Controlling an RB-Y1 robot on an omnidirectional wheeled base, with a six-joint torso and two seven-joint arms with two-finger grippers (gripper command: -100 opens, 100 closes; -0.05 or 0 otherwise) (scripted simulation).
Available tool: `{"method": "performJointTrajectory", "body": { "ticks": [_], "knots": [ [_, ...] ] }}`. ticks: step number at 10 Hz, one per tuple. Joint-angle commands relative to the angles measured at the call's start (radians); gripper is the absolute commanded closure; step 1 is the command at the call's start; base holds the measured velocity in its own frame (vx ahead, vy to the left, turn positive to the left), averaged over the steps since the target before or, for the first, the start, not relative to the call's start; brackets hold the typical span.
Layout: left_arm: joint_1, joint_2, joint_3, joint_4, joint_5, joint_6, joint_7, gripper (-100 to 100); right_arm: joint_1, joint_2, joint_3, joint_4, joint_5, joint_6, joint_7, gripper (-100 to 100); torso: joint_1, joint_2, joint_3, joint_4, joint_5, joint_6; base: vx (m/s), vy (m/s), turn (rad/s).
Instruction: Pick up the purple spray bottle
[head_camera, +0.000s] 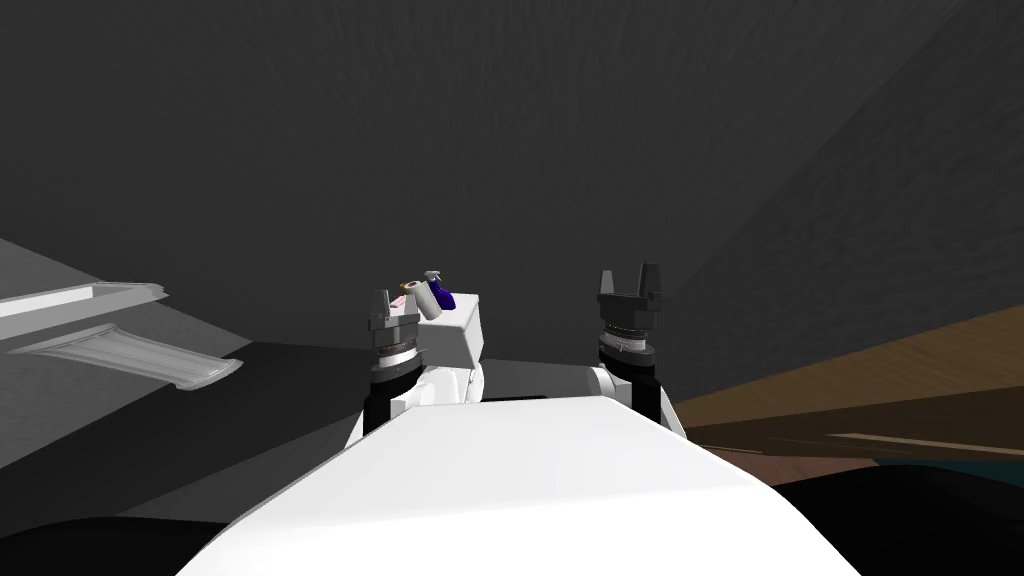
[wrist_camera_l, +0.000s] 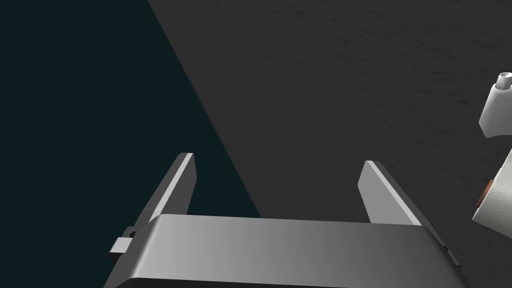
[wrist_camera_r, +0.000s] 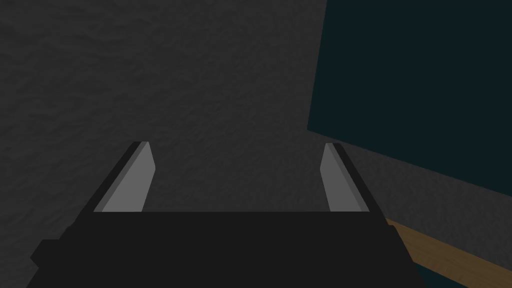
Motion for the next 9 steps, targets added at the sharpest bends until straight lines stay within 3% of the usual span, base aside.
{"method": "performJointTrajectory", "body": {
  "ticks": [1,3,6,8,9],
  "knots": [
    [-0.028,0.038,0.007,0.013,-0.004,0.044,-0.007,-100,0.0,0.0,0.0,0.0,0.0,0.0,0.0,0,0.0,0.0,0.0,0.0,0.0,0.0,-0.049,-0.034,-0.023],
    [-0.07,0.07,0.016,0.033,-0.009,0.097,-0.017,-100,0.0,0.0,0.0,0.0,0.0,0.0,0.0,0,-0.004,0.004,0.002,0.001,-0.001,0.0,-0.08,-0.062,-0.029],
    [-0.097,0.086,0.022,0.048,-0.013,0.149,-0.024,-100,0.0,0.0,0.0,0.0,0.0,0.0,0.0,0,-0.003,0.003,0.002,0.001,-0.001,0.0,-0.041,-0.036,-0.014],
    [-0.164,0.115,0.036,0.084,-0.022,0.218,-0.039,-100,0.0,0.0,0.0,0.0,0.0,0.0,0.0,0,-0.002,0.003,0.001,0.001,0.0,0.0,-0.055,-0.047,-0.037],
    [-0.164,0.115,0.036,0.084,-0.022,0.246,-0.039,-100,0.0,0.0,0.0,0.0,0.0,0.0,0.0,0,-0.003,0.004,0.002,0.001,-0.001,0.0,-0.055,-0.055,-0.014]
  ]
}}
